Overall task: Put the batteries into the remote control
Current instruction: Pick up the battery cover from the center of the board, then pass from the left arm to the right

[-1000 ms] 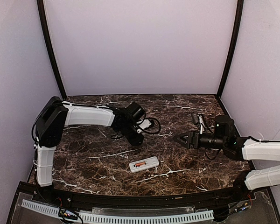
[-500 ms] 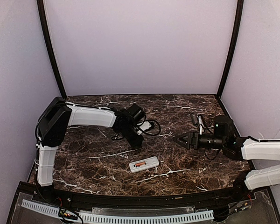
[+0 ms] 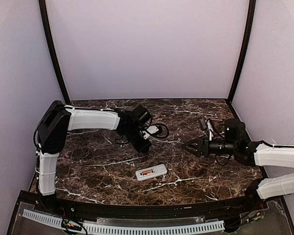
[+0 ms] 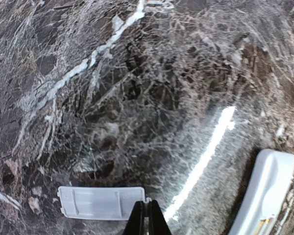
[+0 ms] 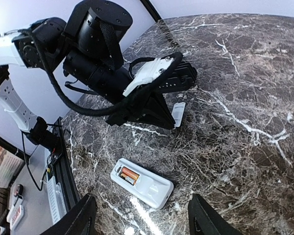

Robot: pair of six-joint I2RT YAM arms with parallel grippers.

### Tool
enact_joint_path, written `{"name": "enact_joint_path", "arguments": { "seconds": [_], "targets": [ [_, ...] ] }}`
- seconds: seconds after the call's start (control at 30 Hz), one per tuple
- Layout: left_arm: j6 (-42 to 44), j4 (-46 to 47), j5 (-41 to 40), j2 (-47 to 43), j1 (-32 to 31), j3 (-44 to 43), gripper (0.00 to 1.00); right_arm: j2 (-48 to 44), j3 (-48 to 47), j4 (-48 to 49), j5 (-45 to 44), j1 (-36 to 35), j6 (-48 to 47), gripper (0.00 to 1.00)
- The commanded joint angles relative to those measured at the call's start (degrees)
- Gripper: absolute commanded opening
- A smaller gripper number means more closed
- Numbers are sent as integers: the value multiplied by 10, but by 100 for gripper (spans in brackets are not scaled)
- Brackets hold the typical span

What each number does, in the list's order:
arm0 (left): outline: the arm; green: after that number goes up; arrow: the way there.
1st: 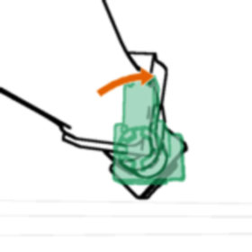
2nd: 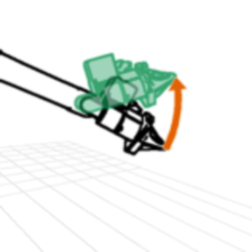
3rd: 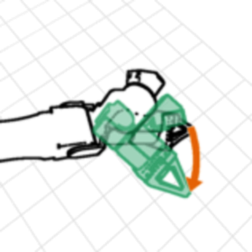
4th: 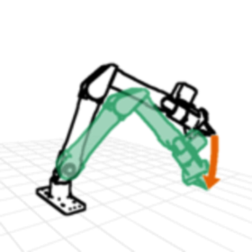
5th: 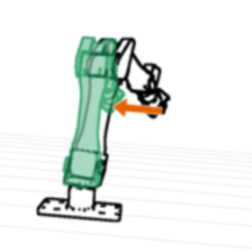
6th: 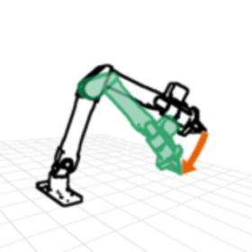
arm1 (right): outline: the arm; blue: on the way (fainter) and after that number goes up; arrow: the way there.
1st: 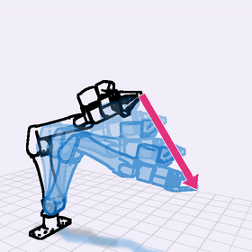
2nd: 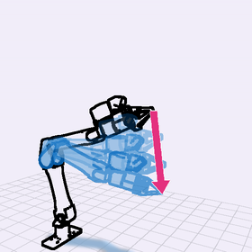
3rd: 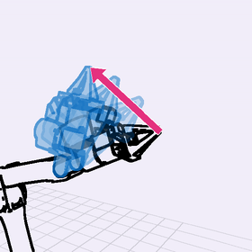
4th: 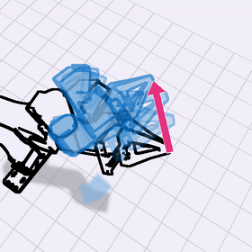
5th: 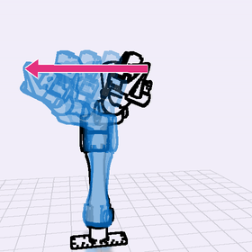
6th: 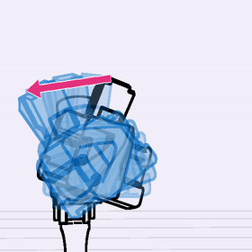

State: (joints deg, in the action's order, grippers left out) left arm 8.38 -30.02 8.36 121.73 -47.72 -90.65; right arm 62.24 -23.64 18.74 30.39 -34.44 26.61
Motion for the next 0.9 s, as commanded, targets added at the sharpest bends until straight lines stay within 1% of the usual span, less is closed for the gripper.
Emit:
{"name": "enact_joint_path", "arguments": {
  "seconds": [0.0, 0.03, 0.13, 0.23, 0.33, 0.4, 0.57, 0.63, 0.87],
  "targets": [
    [-9, -67, 87, -104, 4, 2, 1, -27, -20, -26, 20, -2, -84, 62],
    [-10, -72, 100, -123, 4, 8, 1, -32, -22, -32, 22, -3, -99, 62],
    [-10, -103, 196, -152, 4, 8, 0, -42, -35, -47, 34, -15, -148, 59],
    [-12, -109, 265, -187, 4, 21, 0, -49, -47, -56, 49, -30, -187, 55],
    [-9, -107, 372, -213, 3, 37, 0, -57, -59, -63, 61, -52, -223, 55],
    [-5, -114, 423, -232, 1, 45, 0, -59, -74, -78, 61, -71, -253, 54],
    [-13, -106, 496, -259, -15, 68, 0, -56, -113, -124, 39, -130, -326, 52],
    [-16, -101, 523, -269, -27, 77, 1, -53, -127, -139, 32, -150, -354, 49],
    [-15, -109, 567, -278, -69, 81, 0, -36, -175, -181, 4, -223, -425, 43]
  ]
}}
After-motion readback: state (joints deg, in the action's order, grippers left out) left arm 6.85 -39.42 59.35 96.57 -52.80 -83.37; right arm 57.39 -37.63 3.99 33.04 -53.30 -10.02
